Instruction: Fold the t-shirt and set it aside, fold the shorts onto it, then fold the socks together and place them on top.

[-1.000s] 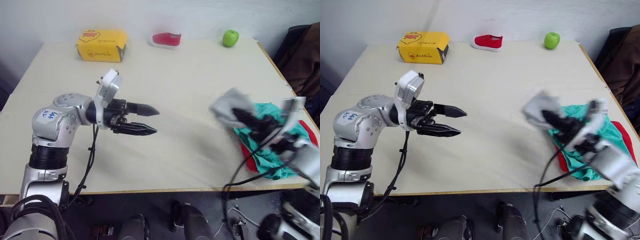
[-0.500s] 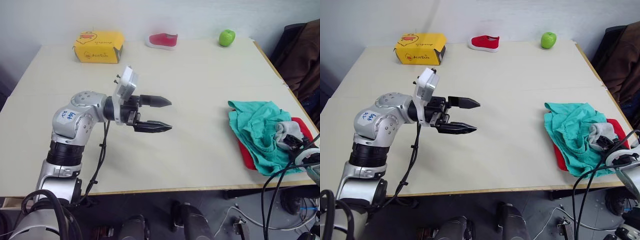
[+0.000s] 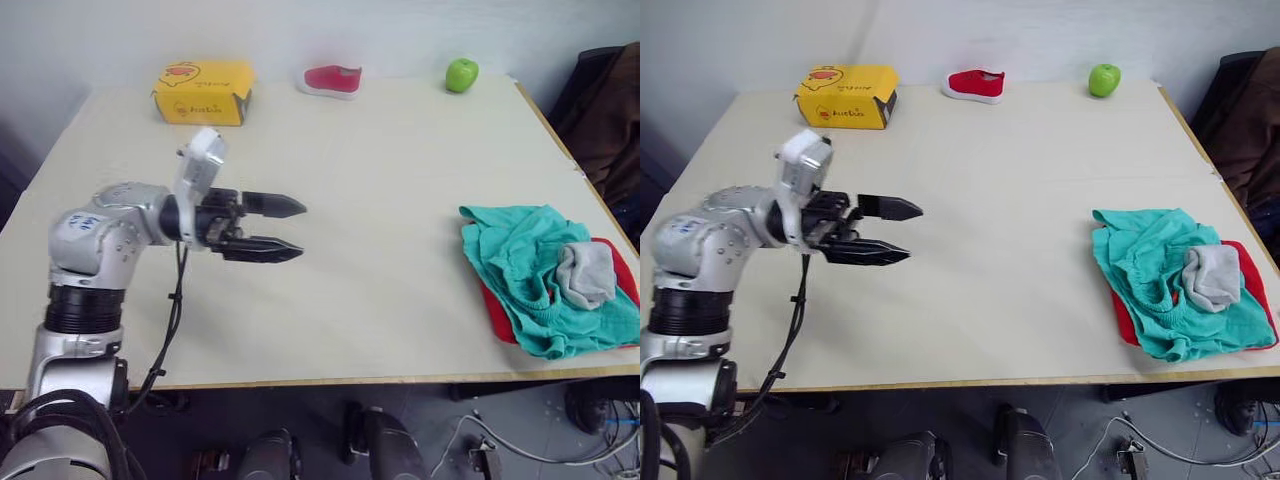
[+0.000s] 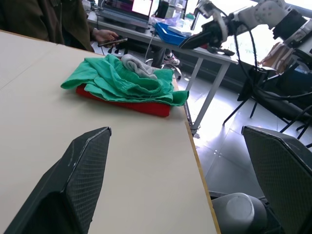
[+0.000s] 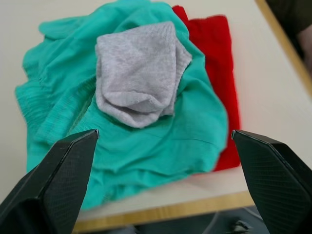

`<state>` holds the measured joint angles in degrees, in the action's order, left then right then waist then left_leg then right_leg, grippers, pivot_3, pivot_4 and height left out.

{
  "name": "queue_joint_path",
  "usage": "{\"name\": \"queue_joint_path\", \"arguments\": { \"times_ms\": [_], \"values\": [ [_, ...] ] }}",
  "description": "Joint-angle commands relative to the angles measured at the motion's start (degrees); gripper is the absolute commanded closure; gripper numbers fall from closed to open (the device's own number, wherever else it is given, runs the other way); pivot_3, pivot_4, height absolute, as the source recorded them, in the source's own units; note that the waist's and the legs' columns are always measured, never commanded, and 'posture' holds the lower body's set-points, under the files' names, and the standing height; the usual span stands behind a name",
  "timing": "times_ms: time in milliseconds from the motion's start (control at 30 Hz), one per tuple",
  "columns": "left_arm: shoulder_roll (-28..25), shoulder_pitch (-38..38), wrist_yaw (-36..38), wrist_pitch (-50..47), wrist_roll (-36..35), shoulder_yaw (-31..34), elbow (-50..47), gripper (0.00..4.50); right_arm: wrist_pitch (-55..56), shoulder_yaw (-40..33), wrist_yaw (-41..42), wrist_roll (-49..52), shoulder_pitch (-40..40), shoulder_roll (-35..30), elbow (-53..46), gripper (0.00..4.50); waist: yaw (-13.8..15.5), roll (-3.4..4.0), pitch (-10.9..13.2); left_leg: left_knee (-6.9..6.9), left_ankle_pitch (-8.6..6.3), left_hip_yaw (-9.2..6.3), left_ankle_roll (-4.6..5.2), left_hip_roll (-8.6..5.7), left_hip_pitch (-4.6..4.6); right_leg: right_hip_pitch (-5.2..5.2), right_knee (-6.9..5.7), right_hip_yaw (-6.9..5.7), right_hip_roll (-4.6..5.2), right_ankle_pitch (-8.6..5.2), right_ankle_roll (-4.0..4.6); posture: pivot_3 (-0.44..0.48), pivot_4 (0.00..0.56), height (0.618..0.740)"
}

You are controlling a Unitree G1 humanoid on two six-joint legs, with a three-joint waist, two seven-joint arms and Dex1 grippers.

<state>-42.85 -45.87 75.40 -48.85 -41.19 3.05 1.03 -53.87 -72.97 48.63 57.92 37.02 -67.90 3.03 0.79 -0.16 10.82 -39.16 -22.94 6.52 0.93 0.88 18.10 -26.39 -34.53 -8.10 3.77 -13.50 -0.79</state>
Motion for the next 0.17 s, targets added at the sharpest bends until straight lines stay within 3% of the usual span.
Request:
{"name": "queue_joint_path", "arguments": {
  "times_ms": [33, 167],
  "values": [
    [-5.25, 0.54, 3.67, -1.88, -2.64, 3.69, -0.18, 0.0, 4.58, -5.93, 15.64, -8.28, 1.92, -5.59, 8.49, 0.04, -0.35, -0.27, 0.15, 0.03, 0.0, 0.06, -0.02, 0.03, -0.04, 0.0, 0.0, 0.07, -0.05, 0.0, 0.0, 0.0, 0.15, 0.74],
    [-9.22, -0.53, 3.66, -5.95, -4.96, 6.7, 2.53, 0.0, 12.97, -2.27, 20.93, -17.36, -1.01, -9.2, 15.36, 0.04, -0.47, -0.42, 0.24, 0.03, -0.02, 0.11, -0.1, 0.08, -0.08, -0.02, -0.03, 0.13, -0.11, 0.15, 0.28, 0.0, 0.15, 0.74]
  ]
}}
